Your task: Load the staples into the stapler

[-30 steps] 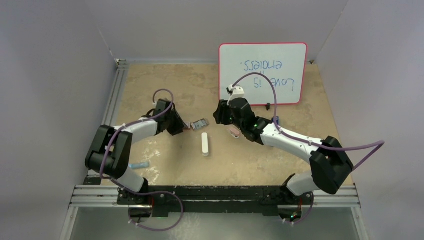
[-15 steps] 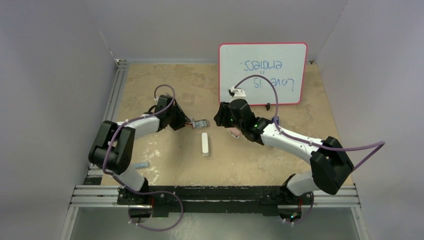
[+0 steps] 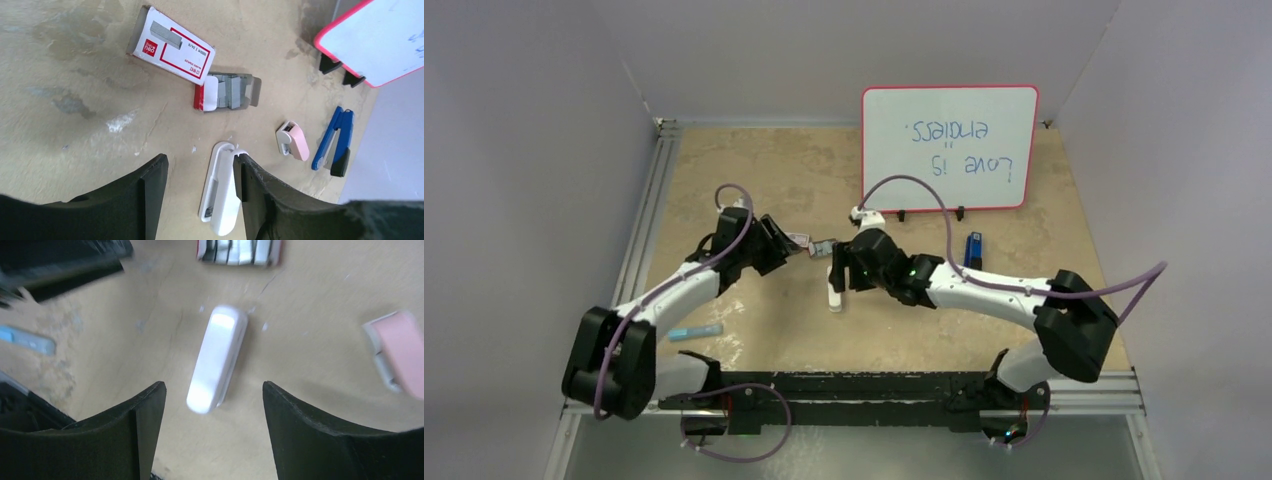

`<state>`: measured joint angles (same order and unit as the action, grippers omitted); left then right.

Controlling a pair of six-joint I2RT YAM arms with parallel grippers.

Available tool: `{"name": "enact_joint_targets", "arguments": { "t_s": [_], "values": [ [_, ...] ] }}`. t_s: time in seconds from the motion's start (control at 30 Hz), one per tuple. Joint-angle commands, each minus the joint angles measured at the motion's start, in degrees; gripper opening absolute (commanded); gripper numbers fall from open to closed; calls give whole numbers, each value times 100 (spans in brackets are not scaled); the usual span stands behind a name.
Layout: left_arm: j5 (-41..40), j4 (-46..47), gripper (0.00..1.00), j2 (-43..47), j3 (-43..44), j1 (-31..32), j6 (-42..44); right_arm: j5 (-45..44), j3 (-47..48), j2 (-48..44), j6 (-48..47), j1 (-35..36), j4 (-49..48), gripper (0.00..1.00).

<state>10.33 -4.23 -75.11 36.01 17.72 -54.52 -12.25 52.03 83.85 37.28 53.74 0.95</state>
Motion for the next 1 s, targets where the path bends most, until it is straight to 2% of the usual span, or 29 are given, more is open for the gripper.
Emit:
{"name": "enact_joint_targets", "arguments": {
  "t_s": [0.0, 0.2, 0.37, 0.6, 0.77, 0.87, 0.97],
  "values": [
    [-490, -133, 53, 932, -333, 21, -178, -483, 109, 240, 752, 591, 543, 73],
    [-583, -195, 65, 1795, -909, 21, -173, -596, 386, 792, 1022, 1046, 652, 64],
    [-444, -234, 66, 2028, -1165, 21, -242, -1025, 737, 1188, 1295, 1185, 1048, 56],
    [-84, -52, 66, 1841, -1305, 21, -284, -1397, 1009, 1416, 1525, 1189, 1167, 51],
    [82, 104, 66, 1945, -1482, 20, -363, -1553, 1069, 1503, 1702, 1187, 1285, 37],
    [222, 184, 66, 1987, -1602, 17, -397, -1445, 1030, 1498, 1755, 1192, 1311, 37],
    [388, 235, 66, 1915, -1671, 21, -397, -1427, 1027, 1538, 1716, 1190, 1290, 47]
  ]
}}
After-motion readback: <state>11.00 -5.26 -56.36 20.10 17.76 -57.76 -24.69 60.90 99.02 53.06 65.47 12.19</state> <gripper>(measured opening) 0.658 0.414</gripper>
